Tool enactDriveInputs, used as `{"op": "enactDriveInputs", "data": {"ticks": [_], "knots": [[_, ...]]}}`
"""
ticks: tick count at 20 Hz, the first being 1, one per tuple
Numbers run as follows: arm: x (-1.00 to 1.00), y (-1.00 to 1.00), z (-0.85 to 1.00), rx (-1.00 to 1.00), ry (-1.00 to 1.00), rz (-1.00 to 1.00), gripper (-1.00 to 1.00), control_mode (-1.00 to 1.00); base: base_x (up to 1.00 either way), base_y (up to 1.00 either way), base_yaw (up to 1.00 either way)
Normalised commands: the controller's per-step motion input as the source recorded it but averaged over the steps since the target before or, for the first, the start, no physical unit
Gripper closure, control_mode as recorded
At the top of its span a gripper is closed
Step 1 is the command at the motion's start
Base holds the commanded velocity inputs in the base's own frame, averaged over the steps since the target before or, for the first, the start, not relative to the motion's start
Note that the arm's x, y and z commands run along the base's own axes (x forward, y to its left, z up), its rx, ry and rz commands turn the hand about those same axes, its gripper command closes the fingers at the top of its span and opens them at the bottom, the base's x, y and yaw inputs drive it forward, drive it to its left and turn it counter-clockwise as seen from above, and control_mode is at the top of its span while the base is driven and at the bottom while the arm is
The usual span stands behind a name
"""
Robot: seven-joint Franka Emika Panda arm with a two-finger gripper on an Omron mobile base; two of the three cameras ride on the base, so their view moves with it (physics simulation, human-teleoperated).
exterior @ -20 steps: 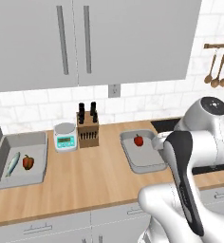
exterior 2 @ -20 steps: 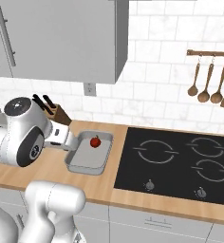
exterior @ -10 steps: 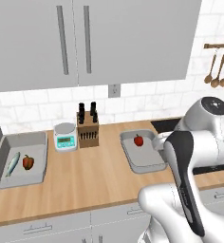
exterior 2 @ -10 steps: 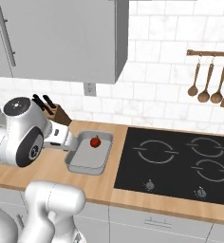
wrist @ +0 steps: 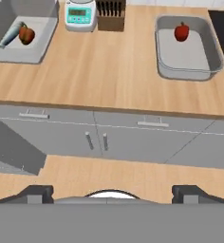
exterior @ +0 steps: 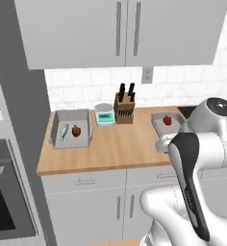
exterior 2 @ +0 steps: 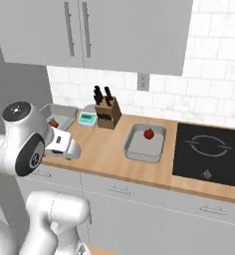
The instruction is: Place one bell pepper and one fish in each tupperware on the nearby counter, to pack two identical lunches.
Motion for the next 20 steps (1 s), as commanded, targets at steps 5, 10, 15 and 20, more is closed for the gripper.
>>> {"op": "enactDriveInputs", "data": {"ticks": [5, 10, 15, 20], "knots": [[0.0, 0.0, 0.0, 0.0, 0.0, 0.0, -1.0, 1.0, -0.56, 0.84, 0.57], [0.0, 0.0, 0.0, 0.0, 0.0, 0.0, -1.0, 1.0, -0.48, 0.83, 0.75], [0.0, 0.0, 0.0, 0.0, 0.0, 0.0, -1.0, 1.0, -0.35, 0.68, 0.79], [0.0, 0.0, 0.0, 0.0, 0.0, 0.0, -1.0, 1.0, 0.02, 0.66, 0.83]]}}
